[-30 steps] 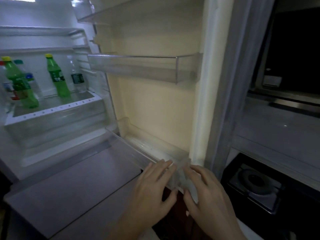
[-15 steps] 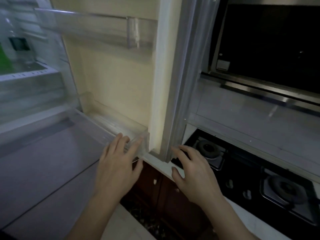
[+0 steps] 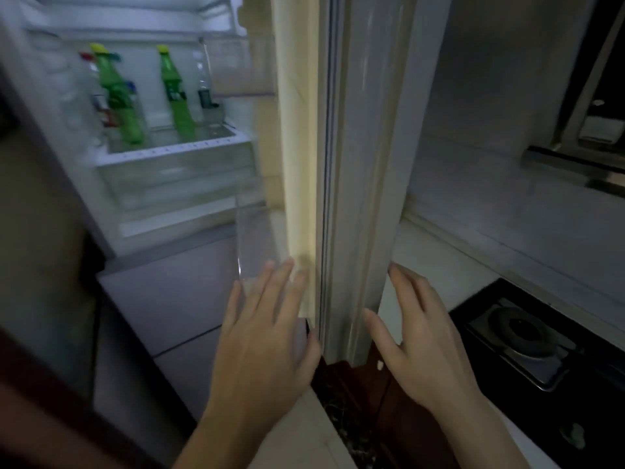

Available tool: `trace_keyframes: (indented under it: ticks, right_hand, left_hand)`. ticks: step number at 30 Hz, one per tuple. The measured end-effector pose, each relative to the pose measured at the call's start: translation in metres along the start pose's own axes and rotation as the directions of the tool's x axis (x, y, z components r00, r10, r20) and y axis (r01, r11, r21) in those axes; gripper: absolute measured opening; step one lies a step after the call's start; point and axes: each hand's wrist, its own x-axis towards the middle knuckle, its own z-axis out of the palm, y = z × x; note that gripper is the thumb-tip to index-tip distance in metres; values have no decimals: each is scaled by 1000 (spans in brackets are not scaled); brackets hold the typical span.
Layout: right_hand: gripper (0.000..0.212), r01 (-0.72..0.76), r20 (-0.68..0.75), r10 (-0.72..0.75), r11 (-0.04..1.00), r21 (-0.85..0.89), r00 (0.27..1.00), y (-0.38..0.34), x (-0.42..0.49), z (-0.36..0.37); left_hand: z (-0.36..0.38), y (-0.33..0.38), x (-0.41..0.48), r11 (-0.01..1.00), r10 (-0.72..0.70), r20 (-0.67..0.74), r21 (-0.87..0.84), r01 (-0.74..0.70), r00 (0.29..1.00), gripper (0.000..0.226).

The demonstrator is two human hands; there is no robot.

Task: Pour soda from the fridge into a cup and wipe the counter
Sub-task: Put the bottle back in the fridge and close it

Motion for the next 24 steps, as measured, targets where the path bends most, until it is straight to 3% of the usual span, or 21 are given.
trace_keyframes:
  ticks: [6, 11, 18, 24]
  right_hand:
    - [67, 185, 65, -205, 955, 233, 977, -30, 16, 42]
    - [64, 346, 29, -372, 887, 306, 928, -33, 50, 77]
    - [70, 469, 91, -502, 848, 248, 860, -52, 111, 129]
    - [71, 542, 127, -571, 816, 202, 811, -75, 162, 172]
  left_hand:
    - [-34, 3, -19, 993, -4, -154, 120, 23, 988, 70]
    - [-50, -11, -21, 940, -40, -157, 329, 91, 987, 78]
    - [-47, -40, -7, 860, -128, -169, 472, 195, 977, 85]
    - [-29, -110, 18, 813, -184, -203, 518, 265, 962, 80]
